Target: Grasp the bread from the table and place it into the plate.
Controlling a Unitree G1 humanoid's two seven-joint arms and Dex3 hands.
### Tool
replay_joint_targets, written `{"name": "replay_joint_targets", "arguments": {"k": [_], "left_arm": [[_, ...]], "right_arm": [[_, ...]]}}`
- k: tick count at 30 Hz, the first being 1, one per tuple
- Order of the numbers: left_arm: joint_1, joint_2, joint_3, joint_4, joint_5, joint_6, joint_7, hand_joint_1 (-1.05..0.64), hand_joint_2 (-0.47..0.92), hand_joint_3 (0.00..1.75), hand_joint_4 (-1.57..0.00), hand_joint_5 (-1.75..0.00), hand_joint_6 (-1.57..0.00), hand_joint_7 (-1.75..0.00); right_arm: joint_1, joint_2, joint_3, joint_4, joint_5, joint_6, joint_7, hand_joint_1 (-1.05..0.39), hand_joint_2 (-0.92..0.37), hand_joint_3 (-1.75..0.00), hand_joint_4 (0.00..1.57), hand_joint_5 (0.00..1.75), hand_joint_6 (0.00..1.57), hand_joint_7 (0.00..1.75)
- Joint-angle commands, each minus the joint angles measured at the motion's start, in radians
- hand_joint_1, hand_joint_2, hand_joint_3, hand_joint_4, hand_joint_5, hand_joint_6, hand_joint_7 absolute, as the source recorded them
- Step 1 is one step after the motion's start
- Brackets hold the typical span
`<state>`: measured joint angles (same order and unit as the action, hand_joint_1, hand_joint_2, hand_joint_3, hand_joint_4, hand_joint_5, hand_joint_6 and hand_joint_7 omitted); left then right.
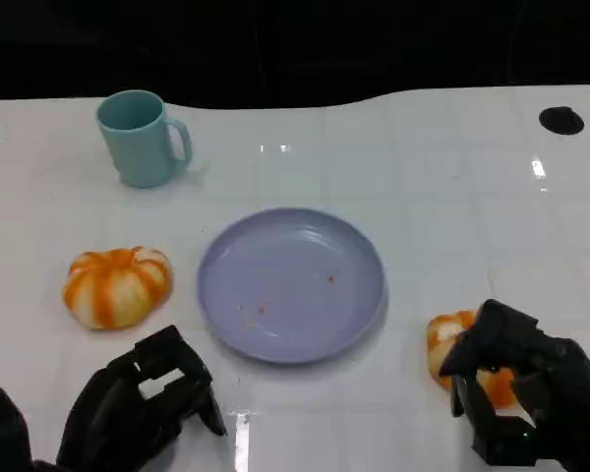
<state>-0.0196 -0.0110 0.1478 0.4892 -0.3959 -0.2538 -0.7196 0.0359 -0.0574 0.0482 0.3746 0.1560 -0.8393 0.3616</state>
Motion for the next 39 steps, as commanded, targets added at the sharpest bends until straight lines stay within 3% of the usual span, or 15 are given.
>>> {"name": "replay_joint_targets", "arguments": {"k": [1, 3, 4, 5, 8, 9, 10, 13, 16, 22, 27, 31, 39], "left_arm": [[-0.004, 0.011, 0.002, 0.000, 0.001, -0.013, 0.001, -0.62, 0.92, 0.12, -0.70, -1.74, -0.68, -1.38], [-0.005, 0.011, 0.001, 0.001, 0.003, -0.015, 0.001, -0.61, 0.92, 0.12, -0.70, -1.74, -0.67, -1.38], [-0.006, 0.012, 0.000, 0.002, 0.005, -0.015, 0.003, -0.62, 0.92, 0.12, -0.70, -1.74, -0.68, -1.38], [-0.006, 0.012, 0.000, 0.002, 0.007, -0.016, 0.005, -0.62, 0.92, 0.12, -0.70, -1.74, -0.68, -1.39], [-0.007, 0.012, -0.001, 0.002, 0.007, -0.016, 0.005, -0.62, 0.92, 0.12, -0.70, -1.74, -0.68, -1.39], [-0.004, 0.012, -0.003, -0.002, 0.009, -0.015, 0.006, -0.63, 0.92, 0.12, -0.70, -1.74, -0.68, -1.39], [-0.002, 0.012, -0.004, -0.007, 0.010, -0.013, 0.008, -0.62, 0.92, 0.12, -0.70, -1.74, -0.68, -1.40], [0.002, 0.011, -0.008, -0.013, 0.008, -0.017, 0.003, -0.61, 0.92, 0.12, -0.69, -1.74, -0.67, -1.41], [0.003, 0.010, -0.012, -0.016, 0.006, -0.012, 0.003, -0.61, 0.92, 0.12, -0.69, -1.74, -0.66, -1.41], [0.006, 0.012, -0.018, -0.012, 0.014, -0.027, 0.008, -0.61, 0.92, 0.12, -0.70, -1.75, -0.66, -1.44], [0.010, 0.011, -0.018, -0.021, 0.005, -0.021, -0.003, -0.61, 0.92, 0.11, -0.69, -1.75, -0.65, -1.45], [0.013, 0.011, -0.018, -0.030, 0.002, -0.008, 0.002, -0.63, 0.92, 0.10, -0.70, -1.75, -0.65, -1.44], [0.022, 0.003, -0.014, -0.044, -0.009, 0.013, 0.007, -0.62, 0.92, 0.11, -0.70, -1.74, -0.66, -1.42]], "right_arm": [[-0.011, -0.010, -0.023, 0.001, -0.019, -0.053, -0.014, -0.35, -0.63, -0.95, 0.72, 1.75, 0.68, 0.90], [-0.022, -0.022, -0.032, 0.012, -0.069, -0.088, -0.032, -0.35, -0.64, -0.92, 0.65, 1.75, 0.65, 0.85], [-0.027, -0.030, -0.035, 0.016, -0.091, -0.099, -0.039, -0.37, -0.66, -0.87, 0.55, 1.57, 0.53, 0.81], [-0.031, -0.036, -0.036, 0.020, -0.105, -0.106, -0.044, -0.37, -0.67, -0.84, 0.51, 1.51, 0.49, 0.80], [-0.035, -0.039, -0.036, 0.028, -0.121, -0.116, -0.056, -0.38, -0.68, -0.81, 0.48, 1.44, 0.45, 0.80], [-0.033, -0.058, -0.041, -0.006, -0.181, -0.093, -0.074, -0.38, -0.68, -0.81, 0.48, 1.44, 0.44, 0.80], [-0.031, -0.073, -0.046, -0.032, -0.231, -0.077, -0.089, -0.42, -0.74, -0.59, 0.29, 1.23, 0.33, 0.71], [-0.031, -0.117, -0.054, -0.092, -0.339, -0.045, -0.123, -0.48, -0.90, -0.23, 0.09, 1.00, 0.23, 0.55], [-0.029, -0.164, -0.052, -0.153, -0.406, 0.004, -0.132, -0.49, -0.92, -0.14, 0.01, 0.81, 0.18, 0.43], [-0.011, -0.264, -0.048, -0.317, -0.611, 0.157, -0.146, -0.56, -0.92, -0.05, 0.00, 0.46, 0.15, 0.26], [0.014, -0.328, -0.036, -0.492, -0.792, 0.294, -0.138, -0.57, -0.89, -0.01, 0.00, 0.36, 0.14, 0.19], [0.025, -0.356, -0.023, -0.574, -0.901, 0.374, -0.149, -0.53, -0.83, 0.00, 0.00, 0.39, 0.20, 0.13], [0.000, -0.380, 0.051, -0.589, -1.107, 0.496, -0.203, -0.57, -0.83, 0.00, 0.00, 0.34, 0.23, 0.09]]}}
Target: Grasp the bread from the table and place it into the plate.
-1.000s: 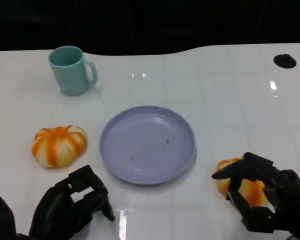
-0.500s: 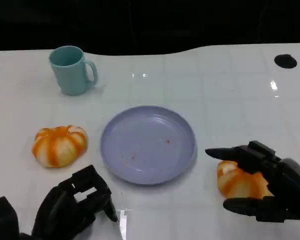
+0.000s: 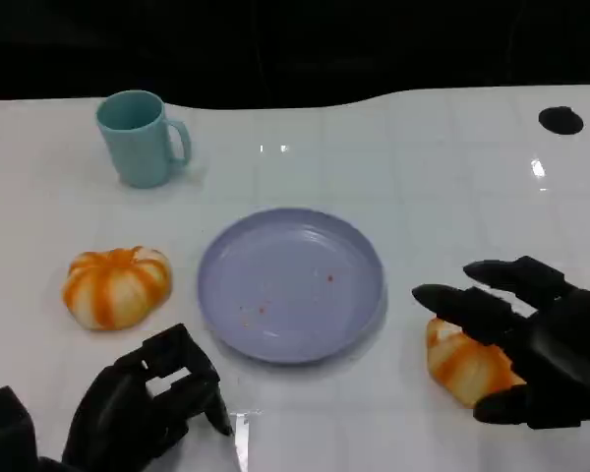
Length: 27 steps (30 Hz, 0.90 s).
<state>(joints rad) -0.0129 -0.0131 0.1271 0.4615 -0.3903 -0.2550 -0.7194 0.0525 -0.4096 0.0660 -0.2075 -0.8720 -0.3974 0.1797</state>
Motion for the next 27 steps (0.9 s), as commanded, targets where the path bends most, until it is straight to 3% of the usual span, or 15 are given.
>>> {"name": "replay_joint_targets", "arguments": {"k": [1, 8, 15, 27], "left_arm": [[0.017, 0.005, 0.006, -0.020, -0.017, 0.018, 0.007, -0.62, 0.92, 0.10, -0.70, -1.74, -0.66, -1.41], [0.021, 0.002, 0.005, -0.033, -0.022, 0.026, 0.007, -0.63, 0.92, 0.08, -0.69, -1.74, -0.67, -1.37], [0.021, 0.001, 0.004, -0.034, -0.020, 0.025, 0.009, -0.63, 0.92, 0.10, -0.69, -1.75, -0.68, -1.38], [0.030, -0.003, 0.000, -0.050, -0.019, 0.023, 0.008, -0.61, 0.92, 0.11, -0.68, -1.75, -0.66, -1.39]], "right_arm": [[-0.019, -0.030, 0.041, -0.006, -0.092, 0.065, -0.025, -0.57, -0.82, 0.00, 0.00, 0.35, 0.24, 0.08], [-0.081, -0.043, 0.126, 0.107, -0.186, 0.139, -0.080, -0.59, -0.82, 0.00, 0.00, 0.41, 0.26, 0.05], [-0.141, -0.054, 0.192, 0.229, -0.199, 0.174, -0.144, -0.61, -0.82, 0.00, 0.00, 0.39, 0.26, 0.03], [-0.212, -0.060, 0.275, 0.348, -0.186, 0.222, -0.156, -0.62, -0.86, -0.01, 0.00, 0.29, 0.23, 0.01]]}}
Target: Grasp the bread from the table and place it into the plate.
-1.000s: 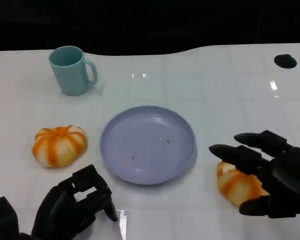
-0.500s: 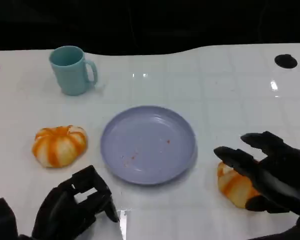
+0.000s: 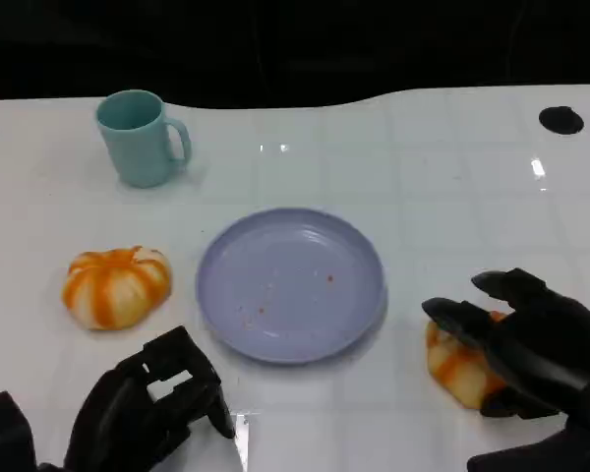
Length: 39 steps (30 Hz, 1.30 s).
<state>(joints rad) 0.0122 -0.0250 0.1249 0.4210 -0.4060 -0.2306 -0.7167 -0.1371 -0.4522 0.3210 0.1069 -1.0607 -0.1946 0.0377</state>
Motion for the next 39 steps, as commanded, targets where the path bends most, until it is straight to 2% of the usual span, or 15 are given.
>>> {"name": "replay_joint_targets", "arguments": {"k": [1, 8, 10, 13, 14, 16, 17, 19, 20, 21, 22, 24, 26, 29, 39], "left_arm": [[0.005, 0.009, 0.002, -0.011, -0.002, -0.001, 0.007, -0.62, 0.92, 0.11, -0.68, -1.75, -0.66, -1.39], [0.011, 0.009, 0.002, -0.029, -0.009, 0.022, 0.011, -0.62, 0.92, 0.08, -0.69, -1.74, -0.68, -1.38], [0.012, 0.011, 0.002, -0.030, -0.007, 0.023, 0.009, -0.63, 0.92, 0.08, -0.70, -1.74, -0.68, -1.38], [0.015, 0.011, 0.001, -0.035, -0.006, 0.025, 0.011, -0.62, 0.92, 0.08, -0.70, -1.75, -0.69, -1.38], [0.016, 0.011, 0.000, -0.038, -0.004, 0.024, 0.013, -0.62, 0.92, 0.08, -0.70, -1.75, -0.69, -1.37], [0.019, 0.011, 0.000, -0.042, -0.001, 0.024, 0.017, -0.62, 0.92, 0.09, -0.69, -1.75, -0.68, -1.37], [0.021, 0.011, -0.001, -0.045, 0.003, 0.023, 0.021, -0.62, 0.92, 0.08, -0.69, -1.74, -0.68, -1.37], [0.023, 0.011, -0.003, -0.049, 0.005, 0.021, 0.024, -0.63, 0.92, 0.09, -0.70, -1.74, -0.69, -1.37], [0.024, 0.011, -0.004, -0.051, 0.007, 0.021, 0.026, -0.63, 0.92, 0.09, -0.70, -1.74, -0.69, -1.37], [0.025, 0.011, -0.005, -0.054, 0.008, 0.020, 0.029, -0.63, 0.92, 0.09, -0.70, -1.75, -0.69, -1.37], [0.026, 0.011, -0.006, -0.058, 0.010, 0.022, 0.035, -0.64, 0.92, 0.09, -0.70, -1.75, -0.69, -1.37], [0.028, 0.011, -0.008, -0.060, 0.010, 0.022, 0.037, -0.63, 0.92, 0.09, -0.70, -1.75, -0.69, -1.38], [0.027, 0.013, -0.008, -0.058, 0.010, 0.020, 0.035, -0.63, 0.92, 0.09, -0.70, -1.75, -0.68, -1.38], [0.026, 0.012, -0.008, -0.057, 0.008, 0.020, 0.035, -0.63, 0.92, 0.10, -0.69, -1.75, -0.68, -1.39], [0.027, 0.012, -0.010, -0.060, 0.012, 0.022, 0.042, -0.63, 0.92, 0.11, -0.69, -1.75, -0.67, -1.40]], "right_arm": [[-0.027, -0.019, 0.026, 0.042, 0.003, 0.021, -0.016, -0.62, -0.86, -0.01, 0.00, 0.31, 0.24, 0.01], [-0.035, -0.035, 0.046, 0.045, 0.012, 0.030, -0.018, -0.62, -0.90, -0.01, 0.01, 0.50, 0.37, 0.05], [-0.030, -0.035, 0.041, 0.042, 0.029, 0.022, -0.033, -0.60, -0.90, 0.00, 0.05, 0.67, 0.48, 0.07], [-0.027, -0.033, 0.036, 0.037, 0.052, 0.020, -0.050, -0.56, -0.90, 0.00, 0.23, 0.90, 0.65, 0.14], [-0.026, -0.032, 0.034, 0.035, 0.062, 0.018, -0.055, -0.51, -0.90, 0.00, 0.37, 1.01, 0.74, 0.18], [-0.026, -0.032, 0.030, 0.038, 0.083, 0.001, -0.084, -0.44, -0.91, 0.00, 0.52, 1.24, 0.84, 0.28], [-0.026, -0.031, 0.027, 0.044, 0.099, -0.018, -0.110, -0.39, -0.90, 0.00, 0.60, 1.38, 0.88, 0.39], [-0.026, -0.029, 0.019, 0.061, 0.136, -0.058, -0.156, -0.29, -0.89, 0.00, 0.75, 1.66, 0.81, 0.96], [-0.026, -0.029, 0.018, 0.068, 0.150, -0.072, -0.169, -0.25, -0.90, -0.01, 0.82, 1.70, 0.79, 1.15], [-0.028, -0.031, 0.018, 0.071, 0.157, -0.079, -0.175, -0.23, -0.91, -0.06, 0.90, 1.73, 0.78, 1.31], [-0.031, -0.034, 0.020, 0.073, 0.160, -0.084, -0.179, -0.22, -0.85, -0.27, 0.94, 1.74, 0.76, 1.41], [-0.038, -0.039, 0.023, 0.080, 0.156, -0.094, -0.196, -0.23, -0.58, -0.91, 0.94, 1.74, 0.71, 1.60], [-0.045, -0.041, 0.023, 0.089, 0.154, -0.108, -0.218, -0.24, -0.51, -1.11, 0.92, 1.75, 0.68, 1.71], [-0.059, -0.033, 0.021, 0.124, 0.158, -0.141, -0.288, -0.26, -0.47, -1.18, 0.91, 1.75, 0.69, 1.74], [-0.117, -0.005, 0.029, 0.220, 0.171, -0.218, -0.453, -0.31, -0.57, -1.09, 0.91, 1.75, 0.64, 1.75]]}}
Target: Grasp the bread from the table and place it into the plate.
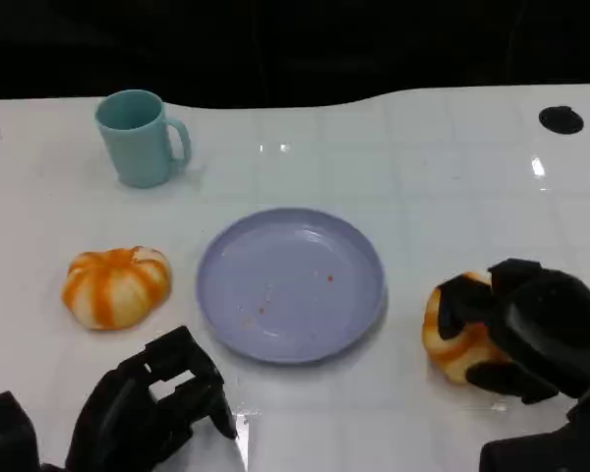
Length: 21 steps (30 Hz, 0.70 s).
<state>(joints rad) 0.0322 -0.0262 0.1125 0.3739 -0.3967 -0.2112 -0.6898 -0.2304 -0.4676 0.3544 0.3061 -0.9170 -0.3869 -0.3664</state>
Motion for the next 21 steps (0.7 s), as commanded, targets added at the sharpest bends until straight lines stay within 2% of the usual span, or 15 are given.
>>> {"name": "replay_joint_targets", "arguments": {"k": [1, 6, 12, 13, 14, 18, 21], "left_arm": [[0.006, 0.013, 0.003, -0.012, 0.001, 0.004, 0.015, -0.63, 0.92, 0.10, -0.69, -1.75, -0.67, -1.40], [0.005, 0.016, 0.006, -0.007, -0.002, 0.000, 0.010, -0.63, 0.92, 0.11, -0.69, -1.75, -0.67, -1.41], [0.000, 0.017, 0.007, 0.006, -0.007, -0.002, -0.002, -0.63, 0.92, 0.10, -0.70, -1.75, -0.66, -1.42], [0.001, 0.016, 0.007, 0.006, -0.008, -0.001, -0.001, -0.63, 0.92, 0.10, -0.70, -1.75, -0.66, -1.42], [0.001, 0.016, 0.007, 0.007, -0.008, -0.002, -0.002, -0.63, 0.92, 0.09, -0.70, -1.75, -0.66, -1.42], [0.004, 0.016, 0.005, 0.005, -0.009, 0.002, -0.004, -0.62, 0.92, 0.09, -0.69, -1.75, -0.66, -1.40], [0.004, 0.016, 0.005, 0.003, -0.011, 0.008, -0.004, -0.62, 0.92, 0.09, -0.70, -1.75, -0.67, -1.39]], "right_arm": [[-0.029, 0.014, -0.006, 0.029, 0.036, -0.042, -0.063, -0.31, -0.57, -1.09, 0.91, 1.75, 0.64, 1.75], [-0.053, 0.038, -0.011, 0.035, 0.070, -0.073, -0.078, -0.31, -0.57, -1.18, 0.93, 1.75, 0.64, 1.75], [-0.095, 0.083, -0.011, -0.001, 0.113, -0.080, -0.042, -0.31, -0.45, -1.33, 0.95, 1.75, 0.67, 1.68], [-0.103, 0.092, -0.010, 0.000, 0.125, -0.086, -0.037, -0.30, -0.45, -1.36, 0.96, 1.75, 0.67, 1.71], [-0.113, 0.101, -0.007, 0.002, 0.133, -0.091, -0.032, -0.29, -0.45, -1.37, 0.96, 1.75, 0.67, 1.73], [-0.155, 0.136, 0.001, 0.023, 0.159, -0.120, -0.024, -0.30, -0.55, -1.18, 0.96, 1.75, 0.66, 1.75], [-0.187, 0.166, 0.008, 0.036, 0.155, -0.122, -0.029, -0.28, -0.44, -1.30, 0.98, 1.75, 0.68, 1.75]]}}
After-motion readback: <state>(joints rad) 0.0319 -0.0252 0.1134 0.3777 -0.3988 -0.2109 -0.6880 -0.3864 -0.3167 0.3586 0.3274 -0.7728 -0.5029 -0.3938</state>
